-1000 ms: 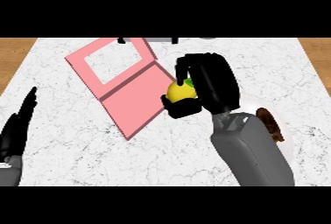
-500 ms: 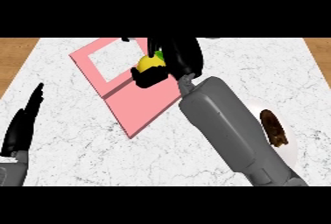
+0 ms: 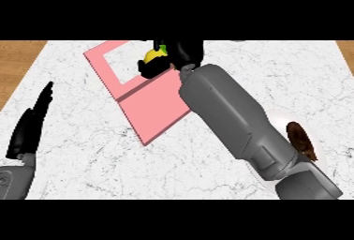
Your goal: Pick the lemon from the plate and place it in the cardboard box
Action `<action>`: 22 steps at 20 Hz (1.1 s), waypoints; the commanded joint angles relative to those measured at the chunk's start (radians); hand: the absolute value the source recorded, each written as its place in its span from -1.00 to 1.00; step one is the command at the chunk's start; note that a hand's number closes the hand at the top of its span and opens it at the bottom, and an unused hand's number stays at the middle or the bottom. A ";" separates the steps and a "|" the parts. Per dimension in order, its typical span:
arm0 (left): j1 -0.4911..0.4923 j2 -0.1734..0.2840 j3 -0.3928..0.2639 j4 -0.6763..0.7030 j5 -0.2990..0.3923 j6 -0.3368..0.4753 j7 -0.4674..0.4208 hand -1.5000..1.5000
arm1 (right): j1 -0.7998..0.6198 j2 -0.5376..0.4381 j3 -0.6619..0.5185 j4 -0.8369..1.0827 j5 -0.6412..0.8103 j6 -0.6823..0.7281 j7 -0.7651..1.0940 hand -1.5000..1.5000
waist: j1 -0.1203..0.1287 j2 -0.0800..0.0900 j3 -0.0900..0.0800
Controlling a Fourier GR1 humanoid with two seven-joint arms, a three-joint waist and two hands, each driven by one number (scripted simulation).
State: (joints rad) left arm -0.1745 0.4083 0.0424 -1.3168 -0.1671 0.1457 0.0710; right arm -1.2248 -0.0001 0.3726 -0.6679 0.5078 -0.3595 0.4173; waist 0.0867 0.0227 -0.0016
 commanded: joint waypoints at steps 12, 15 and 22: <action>-0.076 -0.031 -0.024 0.008 -0.023 -0.002 0.025 0.00 | -0.038 0.000 0.020 0.240 -0.281 -0.126 -0.103 -1.00 | 0.058 0.014 0.001; -0.071 -0.034 -0.030 0.033 -0.028 -0.010 0.007 0.00 | -0.008 0.000 0.030 0.227 -0.307 -0.208 -0.191 -1.00 | 0.055 0.015 0.001; -0.042 -0.031 -0.011 0.031 -0.030 0.006 -0.004 0.00 | -0.040 0.000 -0.089 0.209 -0.410 -0.362 -0.354 -1.00 | 0.021 0.008 0.002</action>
State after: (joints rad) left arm -0.2289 0.3761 0.0237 -1.2846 -0.1969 0.1471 0.0685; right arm -1.2713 0.0000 0.3305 -0.4455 0.1575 -0.6512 0.1533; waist 0.1221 0.0341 -0.0002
